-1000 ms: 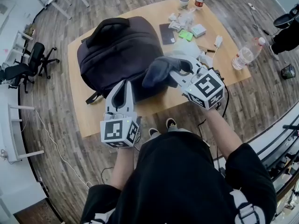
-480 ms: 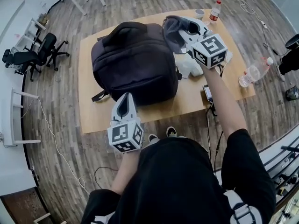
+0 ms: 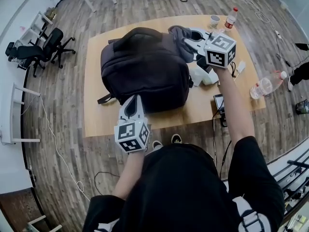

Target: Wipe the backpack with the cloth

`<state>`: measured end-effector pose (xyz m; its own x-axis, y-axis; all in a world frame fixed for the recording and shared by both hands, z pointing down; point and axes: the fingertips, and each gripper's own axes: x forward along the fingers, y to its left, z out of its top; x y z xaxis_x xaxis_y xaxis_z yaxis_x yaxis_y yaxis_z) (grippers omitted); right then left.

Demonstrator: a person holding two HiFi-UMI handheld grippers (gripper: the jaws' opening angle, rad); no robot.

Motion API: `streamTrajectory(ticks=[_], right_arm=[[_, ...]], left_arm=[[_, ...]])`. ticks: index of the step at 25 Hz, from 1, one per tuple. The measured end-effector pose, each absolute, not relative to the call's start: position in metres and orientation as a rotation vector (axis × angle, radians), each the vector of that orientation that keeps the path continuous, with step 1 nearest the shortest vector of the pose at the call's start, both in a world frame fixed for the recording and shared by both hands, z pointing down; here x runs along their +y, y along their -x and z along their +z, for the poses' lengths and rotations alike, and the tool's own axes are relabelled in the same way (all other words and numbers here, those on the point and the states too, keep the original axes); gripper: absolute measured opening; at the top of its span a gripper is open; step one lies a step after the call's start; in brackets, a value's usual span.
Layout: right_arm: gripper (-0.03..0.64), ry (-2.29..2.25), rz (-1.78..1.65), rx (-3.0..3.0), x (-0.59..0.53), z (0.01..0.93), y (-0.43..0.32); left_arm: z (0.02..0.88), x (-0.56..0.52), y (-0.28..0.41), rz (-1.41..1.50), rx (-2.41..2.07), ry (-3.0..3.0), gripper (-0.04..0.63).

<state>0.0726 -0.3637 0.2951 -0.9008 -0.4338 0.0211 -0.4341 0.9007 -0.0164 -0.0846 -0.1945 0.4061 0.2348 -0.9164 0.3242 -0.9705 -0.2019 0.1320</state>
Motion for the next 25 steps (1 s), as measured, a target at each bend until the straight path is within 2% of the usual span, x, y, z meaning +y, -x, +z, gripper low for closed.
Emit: streamTrajectory(ticks=[8, 13, 17, 20, 25], right_arm=[[0.052, -0.595, 0.157, -3.059, -0.299, 0.302, -0.072], [0.052, -0.449, 0.114, -3.073, -0.216, 0.305, -0.035], [0.054, -0.348, 0.085, -3.068, -0.180, 0.305, -0.016], [0.054, -0.366, 0.019, -3.073, -0.165, 0.288, -0.012], [0.054, -0.490, -0.241, -3.158, -0.146, 0.203, -0.005]], left_arm=[[0.409, -0.222, 0.124, 0.422, -1.898, -2.205, 0.017], [0.410, -0.282, 0.176, 0.575, -2.058, -2.204, 0.011], [0.402, -0.331, 0.184, 0.651, -1.982, -2.288, 0.012], [0.386, -0.318, 0.190, 0.634, -1.985, -2.331, 0.012], [0.371, -0.250, 0.195, 0.391, -1.956, -2.331, 0.012]])
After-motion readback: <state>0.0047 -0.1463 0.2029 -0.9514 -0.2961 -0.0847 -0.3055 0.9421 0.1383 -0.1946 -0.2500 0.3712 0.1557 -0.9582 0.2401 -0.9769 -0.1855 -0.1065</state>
